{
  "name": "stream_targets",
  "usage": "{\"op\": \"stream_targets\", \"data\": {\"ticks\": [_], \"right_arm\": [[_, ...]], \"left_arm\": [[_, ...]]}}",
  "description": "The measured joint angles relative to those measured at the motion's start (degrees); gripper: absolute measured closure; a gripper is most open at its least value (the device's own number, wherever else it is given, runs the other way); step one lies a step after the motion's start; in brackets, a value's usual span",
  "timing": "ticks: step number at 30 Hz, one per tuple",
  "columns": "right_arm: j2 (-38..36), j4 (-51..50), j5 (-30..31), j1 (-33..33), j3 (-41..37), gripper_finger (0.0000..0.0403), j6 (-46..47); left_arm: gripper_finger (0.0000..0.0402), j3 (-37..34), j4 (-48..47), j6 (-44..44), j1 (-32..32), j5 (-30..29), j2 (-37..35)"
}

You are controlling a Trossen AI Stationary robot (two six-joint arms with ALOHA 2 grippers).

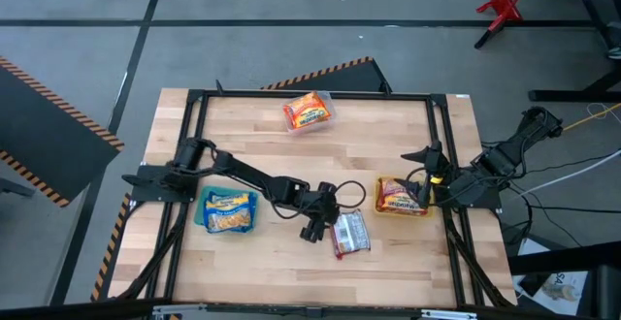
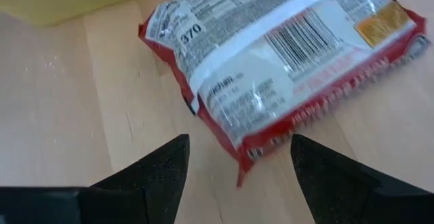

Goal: Sort Maruchan noodles
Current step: Put the red noodle pack into the yellow bin

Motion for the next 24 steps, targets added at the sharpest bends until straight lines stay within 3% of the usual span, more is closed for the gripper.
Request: {"op": "stream_targets", "data": {"ticks": [12, 24], "right_arm": [[0.00, -0.30, 0.04, -0.01, 0.02, 0.0063, 0.05], [0.02, -0.83, 0.09, -0.01, 0.02, 0.0063, 0.10]], "left_arm": [[0.0162, 0.07, 2.85, -1.52, -0.01, -1.80, 1.80], [0.0249, 0.05, 4.54, -3.97, 0.87, -2.17, 3.13]]}}
